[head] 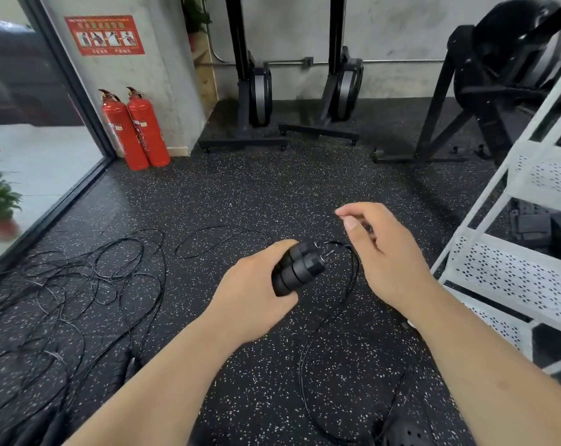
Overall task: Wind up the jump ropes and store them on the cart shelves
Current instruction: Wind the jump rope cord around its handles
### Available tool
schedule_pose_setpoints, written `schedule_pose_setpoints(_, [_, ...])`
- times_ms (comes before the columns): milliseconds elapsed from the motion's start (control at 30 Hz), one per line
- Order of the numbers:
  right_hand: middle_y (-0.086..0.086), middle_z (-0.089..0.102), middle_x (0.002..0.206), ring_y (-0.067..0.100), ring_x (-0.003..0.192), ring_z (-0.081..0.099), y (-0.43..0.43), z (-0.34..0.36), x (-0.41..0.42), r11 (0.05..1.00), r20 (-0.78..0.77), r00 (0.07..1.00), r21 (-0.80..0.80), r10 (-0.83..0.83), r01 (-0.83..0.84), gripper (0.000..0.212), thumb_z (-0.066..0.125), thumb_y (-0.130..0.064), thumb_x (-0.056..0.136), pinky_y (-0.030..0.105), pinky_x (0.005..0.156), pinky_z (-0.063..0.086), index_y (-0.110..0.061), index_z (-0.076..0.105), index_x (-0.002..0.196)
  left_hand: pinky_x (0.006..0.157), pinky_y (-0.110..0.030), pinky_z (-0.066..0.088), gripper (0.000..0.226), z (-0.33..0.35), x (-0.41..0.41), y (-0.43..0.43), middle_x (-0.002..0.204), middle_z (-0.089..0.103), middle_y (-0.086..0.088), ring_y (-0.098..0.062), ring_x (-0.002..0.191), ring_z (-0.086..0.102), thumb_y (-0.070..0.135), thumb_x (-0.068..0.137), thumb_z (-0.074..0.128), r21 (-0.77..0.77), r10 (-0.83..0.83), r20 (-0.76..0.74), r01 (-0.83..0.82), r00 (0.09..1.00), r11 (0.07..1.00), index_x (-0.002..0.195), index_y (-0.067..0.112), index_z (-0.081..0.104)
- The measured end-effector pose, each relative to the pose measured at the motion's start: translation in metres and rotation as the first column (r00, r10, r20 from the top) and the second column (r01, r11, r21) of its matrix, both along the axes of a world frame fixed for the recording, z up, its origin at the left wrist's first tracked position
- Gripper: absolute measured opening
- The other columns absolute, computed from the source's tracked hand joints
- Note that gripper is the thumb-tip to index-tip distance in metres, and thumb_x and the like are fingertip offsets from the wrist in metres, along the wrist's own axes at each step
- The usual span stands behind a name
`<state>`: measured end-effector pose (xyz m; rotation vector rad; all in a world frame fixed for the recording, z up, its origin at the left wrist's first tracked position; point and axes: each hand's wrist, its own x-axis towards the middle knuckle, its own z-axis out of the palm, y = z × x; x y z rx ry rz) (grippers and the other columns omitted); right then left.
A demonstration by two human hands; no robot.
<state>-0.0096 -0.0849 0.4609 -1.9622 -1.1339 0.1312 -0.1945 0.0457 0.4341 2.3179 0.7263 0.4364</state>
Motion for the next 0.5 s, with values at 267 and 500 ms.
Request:
schedule_pose_setpoints(267, [-0.006,0.062,0.067,0.007,0.055,0.050,0.003,0.001,-0.004,0.994,-0.041,0.994,-0.021,0.104,-0.105,0.032,0.040,-0.048,0.112,0.025,0.059,0.043,-0.040,0.069,0.100,0.070,-0.034,0.052,0.030,-0.001,0.011,0.002,0.082,0.066,0.005,-0.015,0.069,0.055,0.023,0.089,0.085,-0.529,0.204,0.331,0.002,0.921,0.849,0.111,0.032,0.067])
schedule_pose_setpoints(500, [-0.017,0.069,0.078,0.002,0.066,0.059,0.015,-0.008,-0.033,0.999,0.110,0.993,-0.038,0.041,-0.037,0.028,0.048,-0.042,0.110,0.019,0.064,0.047,-0.030,0.072,0.116,0.060,-0.031,0.051,0.037,0.001,0.026,-0.007,0.081,0.062,-0.001,-0.014,0.064,0.053,0.036,0.084,0.086,-0.924,0.566,0.361,0.203,0.741,0.323,0.108,0.017,0.066])
